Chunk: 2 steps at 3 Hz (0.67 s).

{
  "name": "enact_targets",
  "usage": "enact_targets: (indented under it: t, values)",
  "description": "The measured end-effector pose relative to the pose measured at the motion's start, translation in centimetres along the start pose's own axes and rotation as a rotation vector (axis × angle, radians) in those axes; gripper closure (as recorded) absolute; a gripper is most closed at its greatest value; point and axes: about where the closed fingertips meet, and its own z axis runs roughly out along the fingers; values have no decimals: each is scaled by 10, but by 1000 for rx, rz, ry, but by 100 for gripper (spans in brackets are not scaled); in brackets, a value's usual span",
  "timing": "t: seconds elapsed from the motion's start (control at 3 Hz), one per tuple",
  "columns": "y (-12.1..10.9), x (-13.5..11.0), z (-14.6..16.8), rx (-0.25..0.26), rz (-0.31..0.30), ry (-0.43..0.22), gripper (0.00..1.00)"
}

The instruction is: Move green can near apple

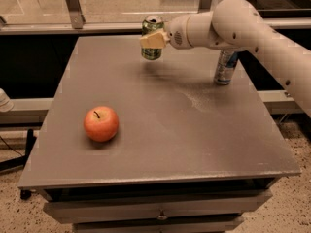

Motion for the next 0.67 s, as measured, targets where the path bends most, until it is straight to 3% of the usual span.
enact_targets:
  t: [0.33,0.67]
  values:
    - [54,0,-14,-133,35,-28,100]
    - [100,2,-29,-262,3,-17,100]
